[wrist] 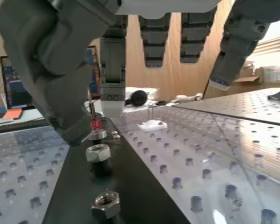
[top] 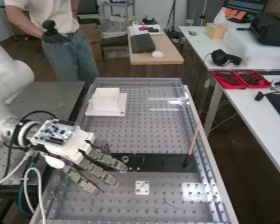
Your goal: Grab the larger nut and place it in the white container
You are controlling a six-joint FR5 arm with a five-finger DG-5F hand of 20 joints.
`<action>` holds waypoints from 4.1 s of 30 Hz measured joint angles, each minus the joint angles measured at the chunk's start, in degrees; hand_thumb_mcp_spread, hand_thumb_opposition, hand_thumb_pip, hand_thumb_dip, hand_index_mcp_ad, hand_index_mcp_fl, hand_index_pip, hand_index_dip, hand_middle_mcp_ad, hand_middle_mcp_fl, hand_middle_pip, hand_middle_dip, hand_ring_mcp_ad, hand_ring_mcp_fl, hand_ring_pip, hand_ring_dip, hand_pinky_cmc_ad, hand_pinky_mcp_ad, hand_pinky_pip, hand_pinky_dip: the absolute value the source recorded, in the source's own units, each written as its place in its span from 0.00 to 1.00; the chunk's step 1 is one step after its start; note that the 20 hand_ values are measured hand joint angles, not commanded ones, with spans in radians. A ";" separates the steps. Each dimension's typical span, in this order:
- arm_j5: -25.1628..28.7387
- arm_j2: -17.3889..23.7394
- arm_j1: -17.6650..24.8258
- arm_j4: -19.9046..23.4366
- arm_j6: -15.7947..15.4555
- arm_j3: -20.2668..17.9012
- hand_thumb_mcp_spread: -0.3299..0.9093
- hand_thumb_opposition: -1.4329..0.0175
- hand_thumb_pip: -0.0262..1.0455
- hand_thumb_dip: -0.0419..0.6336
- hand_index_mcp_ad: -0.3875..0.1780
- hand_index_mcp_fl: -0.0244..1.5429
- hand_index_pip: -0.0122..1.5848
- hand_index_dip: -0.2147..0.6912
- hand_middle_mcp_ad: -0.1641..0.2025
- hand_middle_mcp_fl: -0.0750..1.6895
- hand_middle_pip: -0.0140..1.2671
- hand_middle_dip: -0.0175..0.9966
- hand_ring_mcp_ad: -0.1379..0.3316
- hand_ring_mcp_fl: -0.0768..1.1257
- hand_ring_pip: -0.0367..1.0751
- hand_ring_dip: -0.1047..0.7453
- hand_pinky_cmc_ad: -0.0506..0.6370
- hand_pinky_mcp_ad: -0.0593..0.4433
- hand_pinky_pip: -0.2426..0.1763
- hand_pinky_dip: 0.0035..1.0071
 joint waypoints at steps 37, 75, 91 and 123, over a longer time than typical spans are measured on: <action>-0.23 -2.57 0.52 2.73 -1.98 0.08 0.54 0.40 0.71 0.32 0.44 0.09 0.99 0.36 0.68 0.05 0.12 0.24 0.67 0.06 0.20 0.27 0.62 0.77 0.33 0.65; -2.60 -2.68 -0.71 0.85 -2.71 1.25 0.54 0.40 0.74 0.33 0.44 0.11 0.98 0.36 0.67 0.05 0.12 0.23 0.67 0.06 0.20 0.27 0.59 0.73 0.33 0.65; -1.62 -2.10 0.09 0.87 -2.12 0.33 0.54 0.40 0.76 0.34 0.44 0.07 0.98 0.36 0.67 0.05 0.12 0.23 0.67 0.06 0.21 0.26 0.59 0.74 0.33 0.67; -1.55 -3.41 0.04 -0.34 -2.66 1.33 0.54 0.40 0.77 0.34 0.44 0.03 0.98 0.36 0.67 0.05 0.12 0.23 0.67 0.06 0.21 0.25 0.59 0.74 0.33 0.69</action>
